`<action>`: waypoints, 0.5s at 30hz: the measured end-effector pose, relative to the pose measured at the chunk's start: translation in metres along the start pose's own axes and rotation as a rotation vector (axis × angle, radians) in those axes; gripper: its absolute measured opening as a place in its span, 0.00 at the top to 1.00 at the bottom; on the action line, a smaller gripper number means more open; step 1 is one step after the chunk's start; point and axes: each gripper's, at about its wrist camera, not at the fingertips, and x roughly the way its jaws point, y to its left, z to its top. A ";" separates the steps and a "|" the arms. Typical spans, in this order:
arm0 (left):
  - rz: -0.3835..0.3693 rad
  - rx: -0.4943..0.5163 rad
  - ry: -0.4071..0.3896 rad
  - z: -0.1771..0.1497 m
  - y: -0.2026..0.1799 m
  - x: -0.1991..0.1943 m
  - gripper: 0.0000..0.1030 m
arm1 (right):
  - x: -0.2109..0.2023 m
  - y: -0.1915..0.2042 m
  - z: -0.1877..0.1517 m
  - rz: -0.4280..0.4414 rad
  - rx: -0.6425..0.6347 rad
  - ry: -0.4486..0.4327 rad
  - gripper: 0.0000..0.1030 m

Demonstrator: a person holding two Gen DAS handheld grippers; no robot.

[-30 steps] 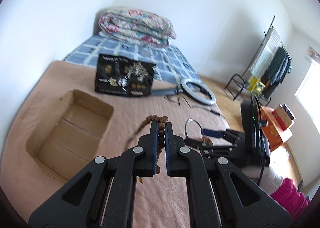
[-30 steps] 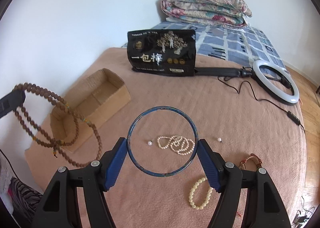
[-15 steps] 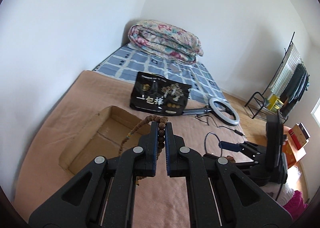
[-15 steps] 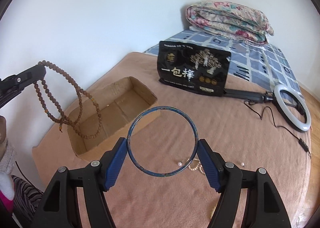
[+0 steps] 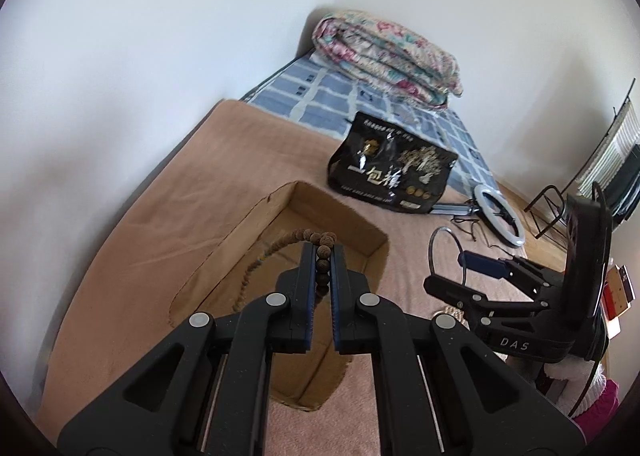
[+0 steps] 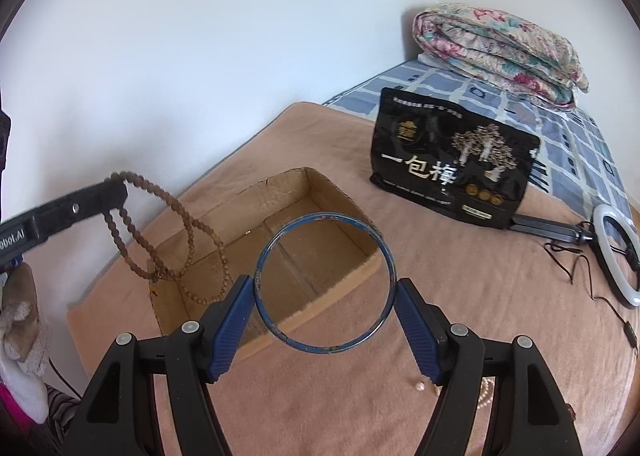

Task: Organize jewelry
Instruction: 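Lift and carry the bead strand and bangle with both tools into the cardboard box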

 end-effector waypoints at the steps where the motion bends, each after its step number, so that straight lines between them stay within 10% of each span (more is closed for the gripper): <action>1: 0.007 -0.011 0.014 -0.001 0.006 0.005 0.96 | 0.005 0.003 0.002 0.005 0.000 0.004 0.29; 15: 0.070 -0.019 0.099 -0.016 0.034 0.034 0.96 | 0.078 0.025 0.016 0.005 0.002 0.090 0.29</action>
